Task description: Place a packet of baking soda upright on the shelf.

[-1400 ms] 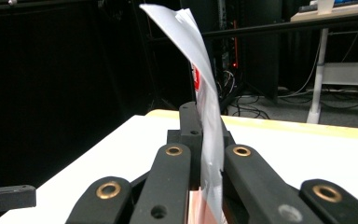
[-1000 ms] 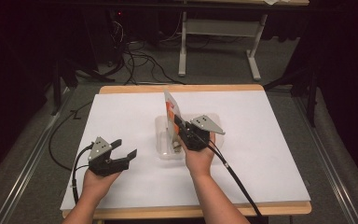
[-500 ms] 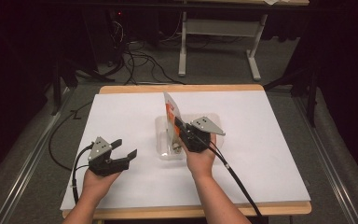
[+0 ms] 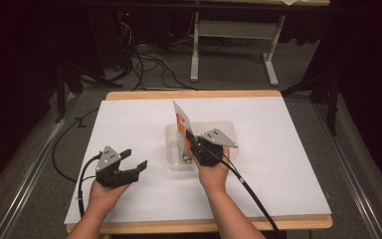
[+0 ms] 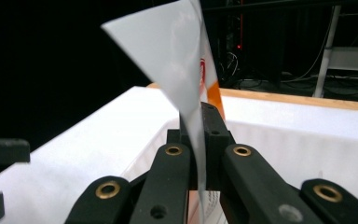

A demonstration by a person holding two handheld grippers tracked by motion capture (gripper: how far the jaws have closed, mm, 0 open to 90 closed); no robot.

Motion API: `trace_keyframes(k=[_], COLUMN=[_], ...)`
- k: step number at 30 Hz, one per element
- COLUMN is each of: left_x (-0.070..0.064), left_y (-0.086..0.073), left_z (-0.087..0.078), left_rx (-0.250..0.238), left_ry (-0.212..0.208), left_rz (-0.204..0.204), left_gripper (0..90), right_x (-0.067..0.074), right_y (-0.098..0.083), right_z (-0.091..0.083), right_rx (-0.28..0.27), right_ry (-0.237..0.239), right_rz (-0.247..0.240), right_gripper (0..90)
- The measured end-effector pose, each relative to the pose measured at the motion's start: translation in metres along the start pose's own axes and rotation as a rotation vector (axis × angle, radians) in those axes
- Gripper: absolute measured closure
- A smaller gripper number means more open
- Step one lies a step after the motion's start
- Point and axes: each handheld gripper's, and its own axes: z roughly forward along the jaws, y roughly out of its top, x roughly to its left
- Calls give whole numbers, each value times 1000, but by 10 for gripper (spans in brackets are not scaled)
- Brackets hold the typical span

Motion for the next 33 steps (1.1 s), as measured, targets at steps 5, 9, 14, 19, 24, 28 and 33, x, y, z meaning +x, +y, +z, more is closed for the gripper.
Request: trace_keyframes(k=[5, 9, 14, 19, 24, 28, 33], left_x=[0, -1, -1, -1, -1, -2, -2], left_y=[0, 0, 0, 0, 0, 1, 1], left_z=[1, 1, 2, 1, 2, 2, 1], left_rx=[2, 2, 7, 5, 9, 10, 6], left_ry=[-3, -4, 0, 1, 0, 0, 1], left_rz=[0, 6, 13, 11, 13, 17, 18], left_gripper=[274, 274, 277, 276, 276, 276, 276], right_x=[0, -2, -3, -1, 2, 3, 0], right_y=[-10, -19, -24, -22, -17, -13, -12], right_z=[-3, -6, -7, -8, -8, -9, -8], right_rx=[3, 13, 16, 26, 42, 60, 78], right_ry=[4, -1, 0, -2, 8, 30, 46], right_rz=[6, 3, 1, -4, -15, -15, -11], right_gripper=[900, 900, 900, 895, 852, 714, 583])
